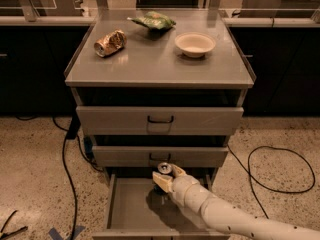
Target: Place pepsi can into bottom drawer
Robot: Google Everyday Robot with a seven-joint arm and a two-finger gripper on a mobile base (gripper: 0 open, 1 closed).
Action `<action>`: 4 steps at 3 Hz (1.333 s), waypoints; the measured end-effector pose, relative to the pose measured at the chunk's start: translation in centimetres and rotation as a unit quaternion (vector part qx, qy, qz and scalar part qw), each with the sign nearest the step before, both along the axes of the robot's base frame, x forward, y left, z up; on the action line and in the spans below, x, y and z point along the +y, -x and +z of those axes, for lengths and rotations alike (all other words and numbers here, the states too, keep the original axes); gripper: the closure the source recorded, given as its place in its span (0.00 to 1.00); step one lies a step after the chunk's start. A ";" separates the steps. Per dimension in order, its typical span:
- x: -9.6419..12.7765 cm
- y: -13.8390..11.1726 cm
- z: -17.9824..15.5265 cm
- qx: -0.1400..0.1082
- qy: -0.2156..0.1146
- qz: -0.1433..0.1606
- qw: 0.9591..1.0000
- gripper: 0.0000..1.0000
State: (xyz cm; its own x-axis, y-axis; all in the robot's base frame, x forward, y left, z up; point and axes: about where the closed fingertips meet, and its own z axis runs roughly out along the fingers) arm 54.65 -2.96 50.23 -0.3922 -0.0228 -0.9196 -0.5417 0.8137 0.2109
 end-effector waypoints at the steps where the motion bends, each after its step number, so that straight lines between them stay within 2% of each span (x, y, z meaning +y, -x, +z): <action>1: 0.0 0.0 0.0 0.000 0.000 0.000 1.000 1.00; 2: 0.1 0.4 -1.0 -0.005 -0.008 0.012 1.000 1.00; 3: 0.3 1.3 -3.7 -0.016 -0.019 0.030 0.999 1.00; 4: 1.1 2.7 -8.8 0.002 -0.041 0.045 0.998 1.00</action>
Offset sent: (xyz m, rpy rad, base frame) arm -0.0114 0.0011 -0.0226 0.0288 -0.0060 0.0436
